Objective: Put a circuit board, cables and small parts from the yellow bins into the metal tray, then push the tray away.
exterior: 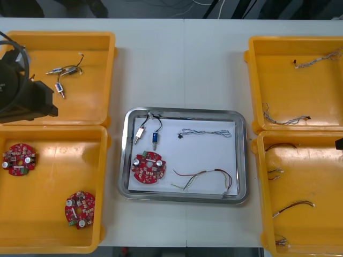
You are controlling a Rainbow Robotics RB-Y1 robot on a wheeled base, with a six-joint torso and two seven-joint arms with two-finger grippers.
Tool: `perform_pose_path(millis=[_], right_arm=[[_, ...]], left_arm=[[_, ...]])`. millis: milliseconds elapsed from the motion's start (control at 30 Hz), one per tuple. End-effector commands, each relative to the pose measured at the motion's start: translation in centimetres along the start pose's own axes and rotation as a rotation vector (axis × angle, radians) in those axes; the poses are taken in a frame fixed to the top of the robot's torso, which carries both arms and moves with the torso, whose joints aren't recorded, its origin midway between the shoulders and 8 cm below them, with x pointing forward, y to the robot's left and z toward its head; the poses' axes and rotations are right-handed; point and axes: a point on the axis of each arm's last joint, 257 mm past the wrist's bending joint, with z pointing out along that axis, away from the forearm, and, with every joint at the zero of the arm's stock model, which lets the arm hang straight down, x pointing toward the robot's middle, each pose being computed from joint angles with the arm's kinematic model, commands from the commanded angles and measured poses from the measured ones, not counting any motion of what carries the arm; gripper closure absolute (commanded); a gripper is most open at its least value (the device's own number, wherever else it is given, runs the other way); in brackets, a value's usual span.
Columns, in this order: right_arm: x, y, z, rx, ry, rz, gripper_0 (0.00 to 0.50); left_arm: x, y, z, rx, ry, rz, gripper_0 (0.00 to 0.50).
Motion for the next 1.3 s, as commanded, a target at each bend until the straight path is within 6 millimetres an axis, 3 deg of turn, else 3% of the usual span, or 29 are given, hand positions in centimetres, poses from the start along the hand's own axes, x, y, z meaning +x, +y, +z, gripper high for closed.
perform_pose_path(millis=[33, 233, 533, 1300], right_arm=[[-1.9, 1.4, -2.3, 0.004, -0.032, -0.073, 0.000], [-3.0, 5.9, -2.1, -0.042, -0.019, -0.217, 0.000], [-3.7, 12.1, -2.1, -0.062, -0.023, -0.436, 0.000], [1.2, 26.7, 0.7, -0.126, 0.020, -0.971, 0.000]], left_arm=[[0.8, 3.8, -1.7, -0.049, -0.028, 0.094, 0.000], [2.3, 6.0, -1.7, -0.056, -0.010, 0.100, 0.000], [4.2, 7.4, -1.4, -0.080, 0.007, 0.109, 0.000], [5.2, 7.6, -1.3, -0.090, 0.008, 0.153, 0.000]])
